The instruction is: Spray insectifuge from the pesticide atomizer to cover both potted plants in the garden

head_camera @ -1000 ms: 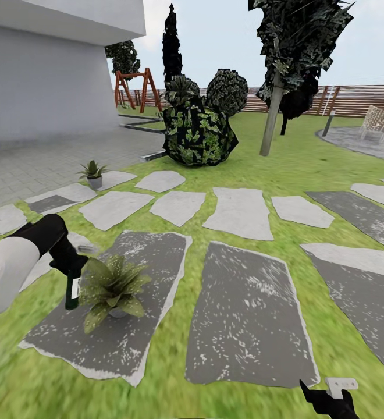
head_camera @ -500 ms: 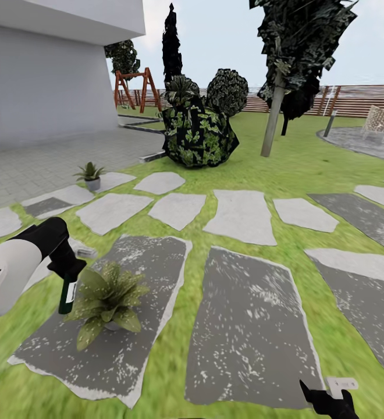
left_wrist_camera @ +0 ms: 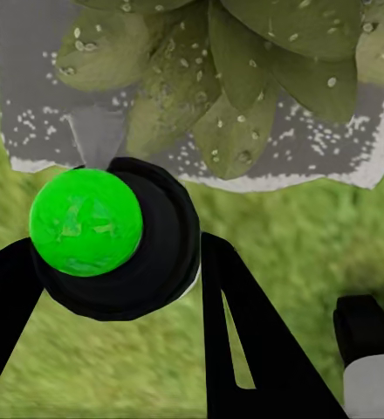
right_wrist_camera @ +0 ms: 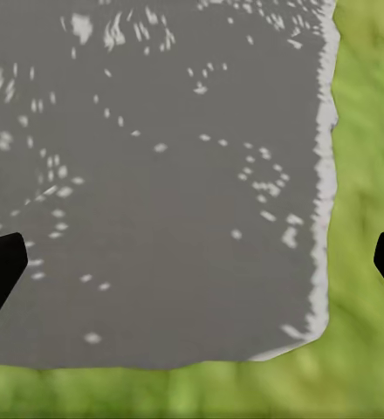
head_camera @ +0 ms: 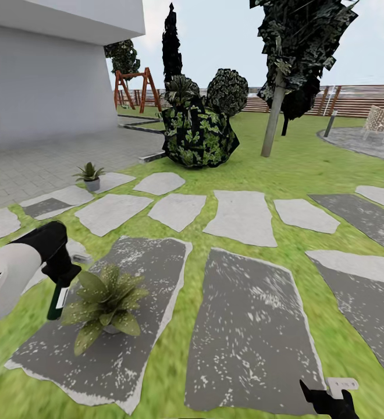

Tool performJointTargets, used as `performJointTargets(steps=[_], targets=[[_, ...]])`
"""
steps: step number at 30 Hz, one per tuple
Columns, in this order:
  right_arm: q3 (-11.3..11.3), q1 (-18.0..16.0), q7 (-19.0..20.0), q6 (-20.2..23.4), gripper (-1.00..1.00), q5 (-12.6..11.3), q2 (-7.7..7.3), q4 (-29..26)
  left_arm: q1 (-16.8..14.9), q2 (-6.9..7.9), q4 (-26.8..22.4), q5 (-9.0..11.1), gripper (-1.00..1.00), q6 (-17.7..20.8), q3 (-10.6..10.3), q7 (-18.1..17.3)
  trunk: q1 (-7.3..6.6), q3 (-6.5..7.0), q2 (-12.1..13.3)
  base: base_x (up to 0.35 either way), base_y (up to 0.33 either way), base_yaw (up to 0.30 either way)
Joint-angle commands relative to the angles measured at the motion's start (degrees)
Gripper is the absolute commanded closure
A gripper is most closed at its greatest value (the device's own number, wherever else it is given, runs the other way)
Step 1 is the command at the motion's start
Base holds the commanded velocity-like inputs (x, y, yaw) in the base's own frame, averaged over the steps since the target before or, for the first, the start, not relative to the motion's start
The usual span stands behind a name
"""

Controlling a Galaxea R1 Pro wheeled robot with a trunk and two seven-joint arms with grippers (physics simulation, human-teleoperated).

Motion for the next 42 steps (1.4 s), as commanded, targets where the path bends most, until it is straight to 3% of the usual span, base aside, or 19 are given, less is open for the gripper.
performJointTargets(steps=[1, 5, 9, 20, 34, 42], targets=[[0.0, 0.0, 0.5, -0.1, -1.0, -0.6, -0.01, 0.1, 0.4, 0.01, -0.1, -0.1, 1.0, 0.2, -0.4, -0.6, -0.01, -0.05, 0.0, 0.0, 0.0, 0.0], [0.0, 0.0, 0.5, -0.1, -1.0, -0.6, -0.02, 0.1, 3.3, -0.07, -0.4, -0.3, 1.0, 0.0, -0.1, -0.7, -0.01, -0.05, 0.0, 0.0, 0.0, 0.0], [0.0, 0.0, 0.5, -0.1, -1.0, -0.7, 0.01, 0.1, 4.1, 0.17, -0.5, -0.1, 1.0, -0.2, -0.1, -0.8, -0.01, -0.05, 0.0, 0.0, 0.0, 0.0], [0.0, 0.0, 0.5, -0.1, -1.0, -0.7, 0.1, 0.1, 4.2, -0.08, -0.7, -0.5, 1.0, -0.2, -0.2, -2.1, -0.01, -0.05, 0.0, 0.0, 0.0, 0.215], [0.0, 0.0, 0.5, -0.2, -1.0, -0.7, 0.11, 0.1, 4.2, -0.52, -1.0, -0.6, 1.0, -0.2, 0.1, -2.0, -0.01, -0.05, 0.0, 0.062, -0.097, 0.021], [0.0, 0.0, 0.5, -0.2, -1.0, -0.7, 0.11, 0.1, 4.2, -0.52, -1.0, -0.6, 1.0, -0.2, 0.1, -1.9, -0.01, -0.05, 0.0, 0.002, -0.004, 0.227]])
